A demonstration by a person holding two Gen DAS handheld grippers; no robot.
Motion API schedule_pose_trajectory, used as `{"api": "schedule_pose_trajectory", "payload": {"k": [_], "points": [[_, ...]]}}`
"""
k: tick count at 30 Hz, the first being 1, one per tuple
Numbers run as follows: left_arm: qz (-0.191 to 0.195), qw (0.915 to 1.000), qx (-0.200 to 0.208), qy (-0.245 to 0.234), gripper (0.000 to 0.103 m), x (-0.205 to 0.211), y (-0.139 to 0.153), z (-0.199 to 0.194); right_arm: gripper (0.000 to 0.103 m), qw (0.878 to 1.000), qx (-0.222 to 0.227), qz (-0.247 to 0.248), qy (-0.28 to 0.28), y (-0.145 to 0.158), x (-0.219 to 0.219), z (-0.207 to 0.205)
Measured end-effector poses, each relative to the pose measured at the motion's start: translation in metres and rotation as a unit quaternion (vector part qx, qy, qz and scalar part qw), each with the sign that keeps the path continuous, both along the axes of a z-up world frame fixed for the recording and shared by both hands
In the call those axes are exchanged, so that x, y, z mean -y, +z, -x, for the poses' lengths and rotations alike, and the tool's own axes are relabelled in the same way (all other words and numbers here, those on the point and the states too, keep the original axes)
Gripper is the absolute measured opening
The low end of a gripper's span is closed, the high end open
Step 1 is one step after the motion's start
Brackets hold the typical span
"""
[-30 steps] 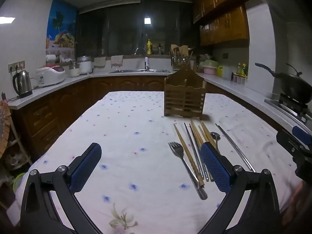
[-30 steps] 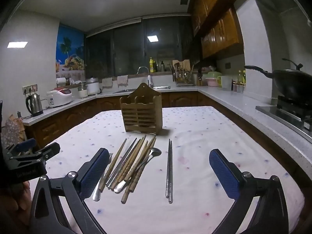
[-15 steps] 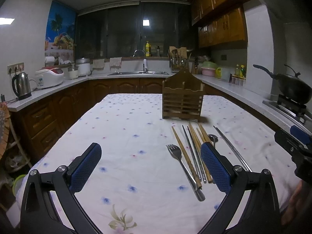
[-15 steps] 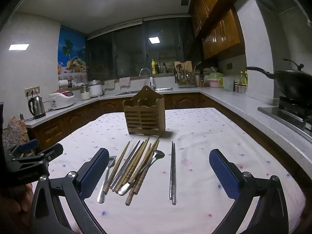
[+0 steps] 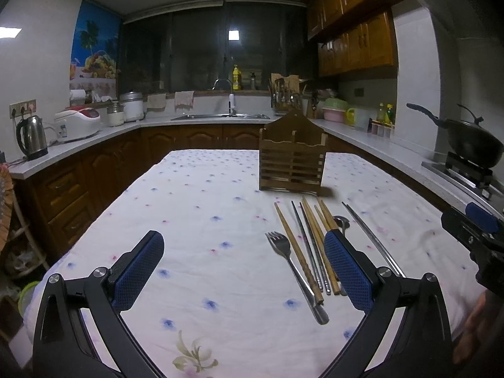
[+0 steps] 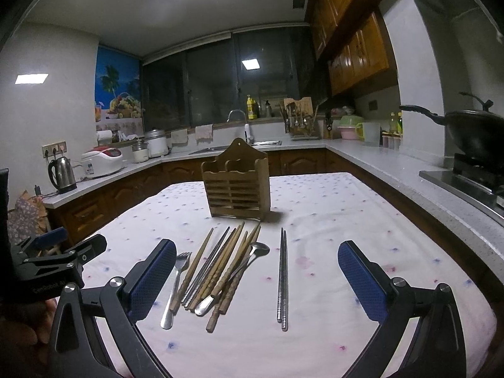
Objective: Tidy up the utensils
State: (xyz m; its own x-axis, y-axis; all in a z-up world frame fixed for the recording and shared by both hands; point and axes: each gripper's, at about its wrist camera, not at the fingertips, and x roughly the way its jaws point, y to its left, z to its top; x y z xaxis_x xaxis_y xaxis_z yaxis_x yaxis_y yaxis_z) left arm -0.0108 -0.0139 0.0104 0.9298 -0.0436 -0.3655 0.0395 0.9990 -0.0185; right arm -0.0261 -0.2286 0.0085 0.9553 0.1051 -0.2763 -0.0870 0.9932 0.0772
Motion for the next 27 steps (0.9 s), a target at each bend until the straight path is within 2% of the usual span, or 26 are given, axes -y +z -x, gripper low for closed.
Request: {"api": "schedule_pose_trajectory", "payload": {"k": [17,27], "points": [[0.010,0.9998,-0.015,-0.005,0.103,-0.005,-0.006,-0.007,0.103,1.000,-0.007,-0.005,-0.001,-0.001,-0.004,0.004],[0.027,0.9986,-0.044,-0.012,0.103,-0.010,-0.011,-0.021,0.103,1.000,-0.022,-0.012,0.000,-0.005,-0.002,-0.002]]}}
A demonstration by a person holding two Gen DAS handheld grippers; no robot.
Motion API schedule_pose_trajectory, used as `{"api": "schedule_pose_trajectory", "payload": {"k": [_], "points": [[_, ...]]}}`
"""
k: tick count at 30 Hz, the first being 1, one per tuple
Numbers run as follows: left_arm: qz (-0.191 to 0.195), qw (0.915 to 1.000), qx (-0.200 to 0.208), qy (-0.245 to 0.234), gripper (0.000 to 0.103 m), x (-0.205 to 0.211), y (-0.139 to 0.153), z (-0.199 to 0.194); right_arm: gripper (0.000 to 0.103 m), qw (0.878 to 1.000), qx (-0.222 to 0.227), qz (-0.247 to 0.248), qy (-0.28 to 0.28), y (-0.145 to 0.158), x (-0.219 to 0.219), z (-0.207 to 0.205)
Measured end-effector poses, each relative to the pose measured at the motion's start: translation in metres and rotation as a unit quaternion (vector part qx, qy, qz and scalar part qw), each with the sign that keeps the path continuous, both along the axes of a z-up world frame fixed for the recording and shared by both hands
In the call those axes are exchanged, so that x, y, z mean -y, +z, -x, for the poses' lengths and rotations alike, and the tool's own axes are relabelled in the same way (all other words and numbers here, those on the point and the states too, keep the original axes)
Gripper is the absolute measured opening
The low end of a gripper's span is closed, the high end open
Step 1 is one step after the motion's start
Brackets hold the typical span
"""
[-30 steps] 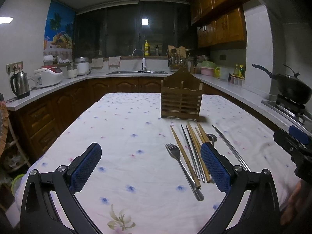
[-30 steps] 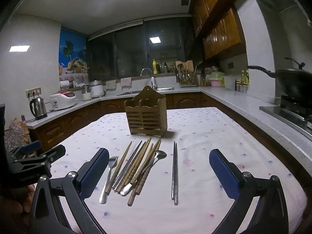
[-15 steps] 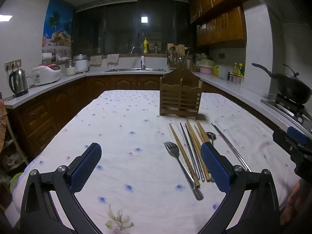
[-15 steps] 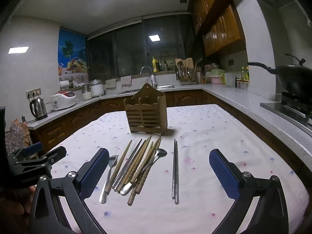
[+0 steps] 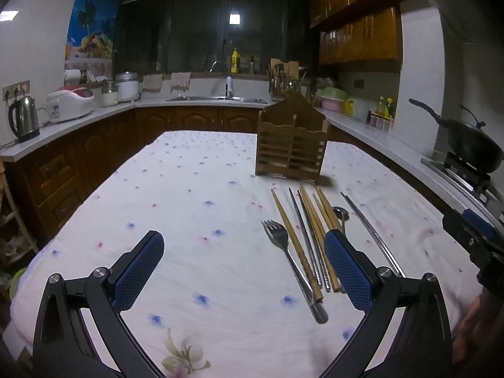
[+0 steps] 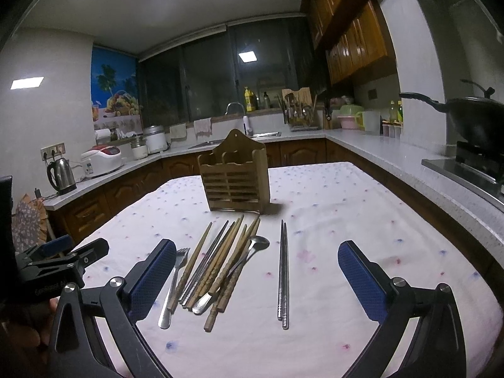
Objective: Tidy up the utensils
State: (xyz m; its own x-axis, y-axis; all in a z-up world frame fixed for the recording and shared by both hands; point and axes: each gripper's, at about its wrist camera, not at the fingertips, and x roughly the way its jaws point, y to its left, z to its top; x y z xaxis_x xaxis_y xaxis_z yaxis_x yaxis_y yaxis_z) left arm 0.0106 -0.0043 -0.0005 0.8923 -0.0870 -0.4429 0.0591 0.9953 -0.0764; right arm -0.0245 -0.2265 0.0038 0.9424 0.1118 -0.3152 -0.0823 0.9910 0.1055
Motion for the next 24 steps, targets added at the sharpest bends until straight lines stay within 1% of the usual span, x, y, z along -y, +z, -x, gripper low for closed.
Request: {"api": "schedule_pose_trajectory", "payload": {"k": [13,19,22,24], "points": [[0.027,0.9989,-0.036,-0.010,0.103,-0.004,0.000,-0.023,0.103,1.000,-0.020,-0.017,-0.004,0.007,0.015,-0.021],[0.031,0.9963,-0.074,-0.030,0.103,0.002,-0.003,-0.043,0.103,0.999,-0.037,-0.023,-0.003,0.006,0.021,-0.033],[0.043,0.9928,-0.102,-0.046,0.100,0.004,-0.007,-0.057,0.103,0.998,-0.050,-0.030,-0.003,0.006,0.026,-0.043],[0.045,0.9905,-0.119,-0.053,0.090,0.007,-0.009,-0.066,0.102,0.998,-0.060,-0.036,0.001,0.005,0.028,-0.050]]}}
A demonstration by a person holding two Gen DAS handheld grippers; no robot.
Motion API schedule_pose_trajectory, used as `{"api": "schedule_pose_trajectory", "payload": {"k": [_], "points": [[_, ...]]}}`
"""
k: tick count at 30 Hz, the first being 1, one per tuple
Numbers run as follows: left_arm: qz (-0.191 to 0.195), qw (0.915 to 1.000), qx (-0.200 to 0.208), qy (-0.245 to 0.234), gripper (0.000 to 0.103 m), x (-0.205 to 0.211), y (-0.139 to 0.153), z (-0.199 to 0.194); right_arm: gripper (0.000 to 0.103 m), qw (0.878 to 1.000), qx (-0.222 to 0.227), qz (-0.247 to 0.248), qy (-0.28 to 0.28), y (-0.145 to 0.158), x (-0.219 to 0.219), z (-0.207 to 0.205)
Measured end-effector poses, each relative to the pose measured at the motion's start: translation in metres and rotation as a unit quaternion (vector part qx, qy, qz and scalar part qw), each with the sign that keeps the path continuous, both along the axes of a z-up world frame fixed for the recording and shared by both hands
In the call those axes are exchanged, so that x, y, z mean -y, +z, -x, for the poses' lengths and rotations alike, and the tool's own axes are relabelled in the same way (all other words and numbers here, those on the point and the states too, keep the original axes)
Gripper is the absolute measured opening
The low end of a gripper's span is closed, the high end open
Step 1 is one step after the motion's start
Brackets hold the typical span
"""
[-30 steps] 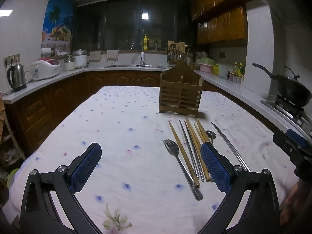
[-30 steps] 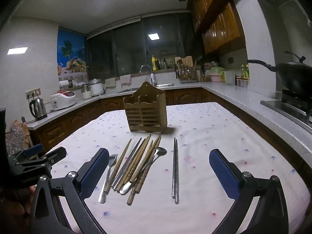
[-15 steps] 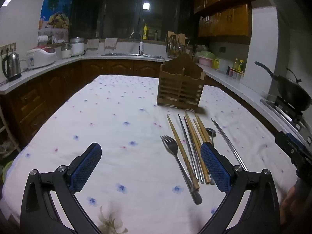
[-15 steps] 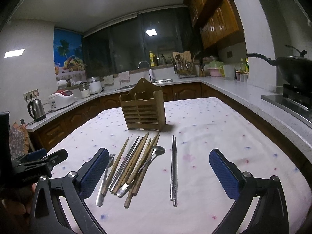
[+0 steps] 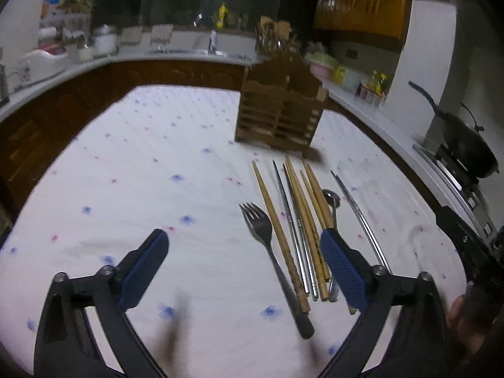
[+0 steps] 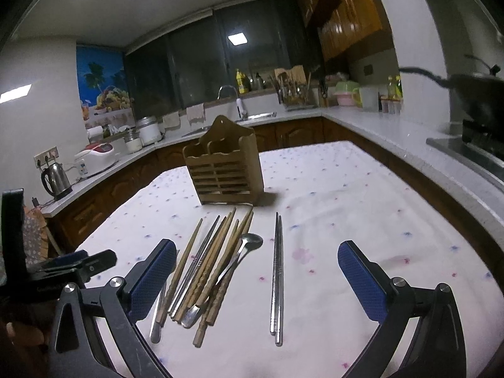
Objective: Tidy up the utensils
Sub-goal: 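Close the left tool on the metal fork while the right tool grasps the metal spoon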
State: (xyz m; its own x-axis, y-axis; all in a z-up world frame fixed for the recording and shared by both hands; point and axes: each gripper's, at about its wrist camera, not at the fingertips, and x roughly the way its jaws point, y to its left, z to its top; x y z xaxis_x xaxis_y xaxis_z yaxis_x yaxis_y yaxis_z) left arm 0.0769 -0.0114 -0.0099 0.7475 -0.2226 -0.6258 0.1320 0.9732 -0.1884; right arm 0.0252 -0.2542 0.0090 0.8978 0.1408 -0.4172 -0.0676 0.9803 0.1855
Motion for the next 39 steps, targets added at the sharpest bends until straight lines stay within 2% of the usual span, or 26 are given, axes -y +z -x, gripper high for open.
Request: {"api": "schedule_pose_trajectory", "payload": {"k": [1,3,6,8,9,11,14,19,22,28,30,32,33,34,35,39], "points": [[0.001,0.9999,-0.012,-0.005,0.088,0.002,-0.002,-0.006,0.102,1.000,-0.007,-0.003,0.002,-0.001,0.001,-0.005],[0.009,0.9992,-0.036,-0.015,0.076,0.004,-0.007,-0.018,0.098,1.000,-0.023,-0.012,0.009,-0.004,0.001,-0.015],[0.031,0.9967,-0.070,-0.026,0.066,0.004,-0.014,-0.034,0.086,0.997,-0.060,-0.035,0.030,-0.010,0.000,-0.038],[0.045,0.9946,-0.087,-0.033,0.061,0.004,-0.017,-0.043,0.073,0.995,-0.083,-0.046,0.039,-0.015,-0.001,-0.051],[0.049,0.9935,-0.097,-0.036,0.057,0.005,-0.019,-0.047,0.070,0.992,-0.103,-0.058,0.046,-0.020,-0.001,-0.063],[0.056,0.9913,-0.111,-0.043,0.056,0.006,-0.022,-0.054,0.057,0.988,-0.125,-0.070,0.056,-0.027,-0.003,-0.075],[0.064,0.9878,-0.132,-0.053,0.051,0.010,-0.028,-0.062,0.045,0.981,-0.160,-0.091,0.069,-0.038,-0.004,-0.093],[0.077,0.9809,-0.166,-0.064,0.041,0.012,-0.039,-0.075,0.037,0.967,-0.206,-0.123,0.082,-0.055,-0.005,-0.116],[0.084,0.9777,-0.181,-0.067,0.036,0.012,-0.045,-0.083,0.035,0.962,-0.224,-0.132,0.085,-0.063,-0.005,-0.126],[0.101,0.9743,-0.188,-0.071,0.028,0.010,-0.049,-0.097,0.026,0.951,-0.253,-0.153,0.090,-0.076,-0.004,-0.145],[0.104,0.9739,-0.189,-0.071,0.024,0.008,-0.051,-0.101,0.022,0.949,-0.253,-0.166,0.090,-0.079,-0.002,-0.150],[0.114,0.9734,-0.187,-0.068,0.021,0.006,-0.052,-0.104,0.009,0.949,-0.254,-0.167,0.087,-0.080,0.000,-0.154],[0.117,0.9736,-0.185,-0.064,0.017,0.004,-0.052,-0.104,0.007,0.948,-0.256,-0.169,0.086,-0.081,0.002,-0.156],[0.118,0.9737,-0.185,-0.062,0.014,0.004,-0.052,-0.105,0.006,0.947,-0.255,-0.175,0.087,-0.081,0.001,-0.157],[0.118,0.9740,-0.184,-0.062,0.005,0.003,-0.052,-0.105,0.004,0.947,-0.253,-0.179,0.089,-0.080,0.003,-0.156],[0.119,0.9758,-0.172,-0.065,0.004,0.003,-0.045,-0.099,0.003,0.951,-0.236,-0.175,0.092,-0.069,0.003,-0.147]]}}
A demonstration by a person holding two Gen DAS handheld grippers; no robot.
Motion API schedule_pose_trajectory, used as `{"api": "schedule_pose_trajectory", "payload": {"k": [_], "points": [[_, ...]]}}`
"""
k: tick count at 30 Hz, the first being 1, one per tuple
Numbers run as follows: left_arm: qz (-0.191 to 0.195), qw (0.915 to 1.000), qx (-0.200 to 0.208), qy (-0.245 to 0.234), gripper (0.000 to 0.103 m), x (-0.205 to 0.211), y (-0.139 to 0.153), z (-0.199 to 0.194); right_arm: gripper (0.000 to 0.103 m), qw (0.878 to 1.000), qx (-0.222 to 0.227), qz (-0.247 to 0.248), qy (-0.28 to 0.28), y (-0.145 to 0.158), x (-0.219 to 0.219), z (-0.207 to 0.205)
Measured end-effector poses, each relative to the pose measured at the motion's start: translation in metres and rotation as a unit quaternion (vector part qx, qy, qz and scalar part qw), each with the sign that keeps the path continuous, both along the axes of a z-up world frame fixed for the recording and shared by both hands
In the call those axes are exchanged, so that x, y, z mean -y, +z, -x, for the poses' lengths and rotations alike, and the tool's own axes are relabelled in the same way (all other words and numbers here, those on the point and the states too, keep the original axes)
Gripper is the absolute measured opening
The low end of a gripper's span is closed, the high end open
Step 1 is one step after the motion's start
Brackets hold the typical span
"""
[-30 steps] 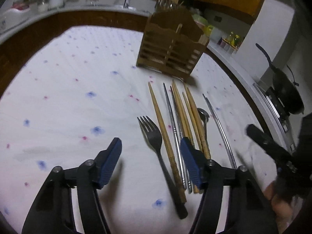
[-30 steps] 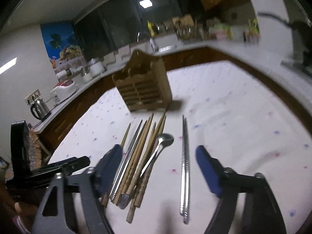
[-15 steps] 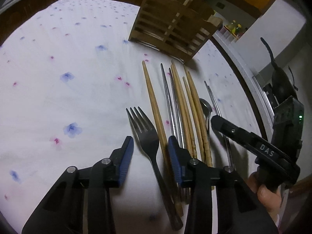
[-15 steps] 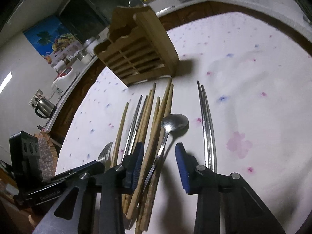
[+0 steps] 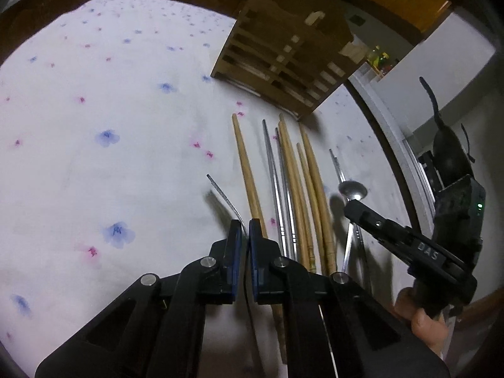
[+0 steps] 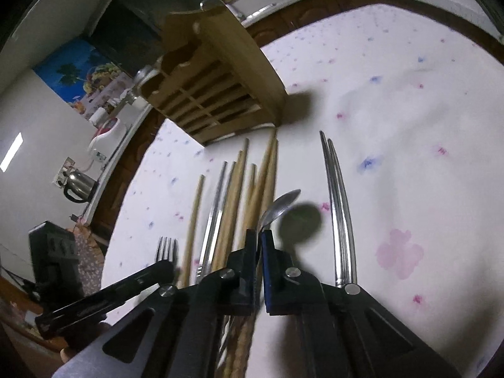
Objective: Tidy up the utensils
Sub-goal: 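Close the left tool on the metal fork while the right tool grasps the metal spoon, then lift the fork with the left tool while the right tool carries the spoon to the wooden holder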
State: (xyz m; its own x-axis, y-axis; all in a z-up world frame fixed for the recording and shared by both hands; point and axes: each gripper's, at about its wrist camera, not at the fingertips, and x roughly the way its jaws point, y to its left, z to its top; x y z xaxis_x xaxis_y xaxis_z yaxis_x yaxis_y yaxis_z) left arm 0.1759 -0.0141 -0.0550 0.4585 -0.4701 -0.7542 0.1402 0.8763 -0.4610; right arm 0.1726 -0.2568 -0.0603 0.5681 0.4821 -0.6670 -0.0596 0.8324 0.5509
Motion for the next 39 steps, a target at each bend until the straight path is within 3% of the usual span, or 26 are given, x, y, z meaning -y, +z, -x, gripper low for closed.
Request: {"api": "schedule_pose_trajectory", "payload": {"k": [9,20,28,39], "points": [[0.013,0.9980,0.061,0.007,0.002,-0.014,0.050,0.026,0.002,0.997,0.068,0.030,0.000,0.052,-0.001,0.033],[0.019,0.9907,0.133,0.025,0.002,-0.029,0.104,0.043,0.002,0.980,0.177,0.092,-0.018,0.118,-0.007,0.061],[0.018,0.9884,0.146,0.037,0.002,-0.034,0.115,0.029,0.002,0.971,0.206,0.122,-0.025,0.134,-0.013,0.055],[0.021,0.9852,0.165,0.042,0.002,-0.033,0.131,0.004,0.002,0.967,0.212,0.140,-0.035,0.139,-0.008,0.038]]}}
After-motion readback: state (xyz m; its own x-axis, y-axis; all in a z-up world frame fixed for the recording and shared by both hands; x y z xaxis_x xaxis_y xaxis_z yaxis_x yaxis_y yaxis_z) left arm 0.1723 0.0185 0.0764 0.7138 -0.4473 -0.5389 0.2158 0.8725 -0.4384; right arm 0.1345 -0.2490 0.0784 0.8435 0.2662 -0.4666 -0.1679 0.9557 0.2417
